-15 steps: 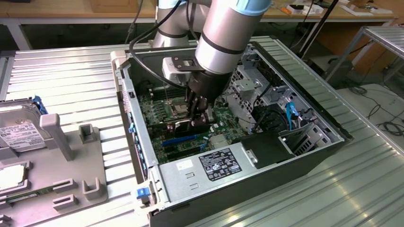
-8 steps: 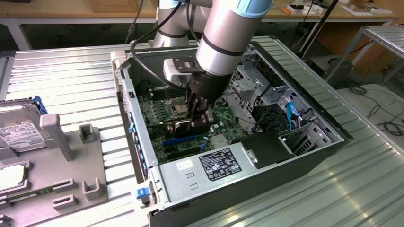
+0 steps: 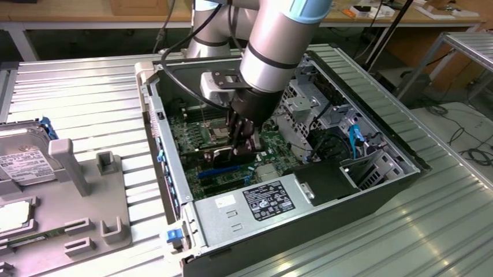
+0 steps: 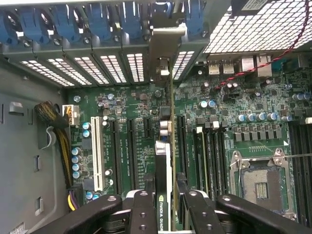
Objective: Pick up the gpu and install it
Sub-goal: 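Insert the gpu into the slot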
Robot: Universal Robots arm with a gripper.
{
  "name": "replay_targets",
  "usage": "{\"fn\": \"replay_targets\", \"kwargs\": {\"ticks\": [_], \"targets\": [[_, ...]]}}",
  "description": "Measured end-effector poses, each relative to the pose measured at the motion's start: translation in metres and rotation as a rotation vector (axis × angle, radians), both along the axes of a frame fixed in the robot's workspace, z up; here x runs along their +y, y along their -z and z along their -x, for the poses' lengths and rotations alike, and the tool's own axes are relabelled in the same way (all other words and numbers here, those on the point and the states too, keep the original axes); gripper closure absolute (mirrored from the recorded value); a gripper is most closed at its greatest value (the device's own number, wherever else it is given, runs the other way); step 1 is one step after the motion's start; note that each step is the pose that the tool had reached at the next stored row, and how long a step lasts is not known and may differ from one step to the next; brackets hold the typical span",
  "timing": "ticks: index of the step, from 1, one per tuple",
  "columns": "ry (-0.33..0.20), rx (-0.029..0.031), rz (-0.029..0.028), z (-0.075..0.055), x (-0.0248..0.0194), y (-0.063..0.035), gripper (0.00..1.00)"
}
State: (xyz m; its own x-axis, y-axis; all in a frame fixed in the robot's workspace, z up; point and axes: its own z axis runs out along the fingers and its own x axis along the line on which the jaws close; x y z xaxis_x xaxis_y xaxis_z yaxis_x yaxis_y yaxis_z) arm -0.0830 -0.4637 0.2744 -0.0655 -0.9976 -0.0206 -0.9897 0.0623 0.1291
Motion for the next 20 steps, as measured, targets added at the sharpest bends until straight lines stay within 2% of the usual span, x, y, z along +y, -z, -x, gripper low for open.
{"fn": "replay_targets", "kwargs": {"ticks": [4,20], "targets": [[-0.006,-0.0093,0.0002,0.0000,-0.0001,0.0039,0.73],[-0.006,-0.0108,0.0001,0.0022,0.0000,0.0086,0.73]]}}
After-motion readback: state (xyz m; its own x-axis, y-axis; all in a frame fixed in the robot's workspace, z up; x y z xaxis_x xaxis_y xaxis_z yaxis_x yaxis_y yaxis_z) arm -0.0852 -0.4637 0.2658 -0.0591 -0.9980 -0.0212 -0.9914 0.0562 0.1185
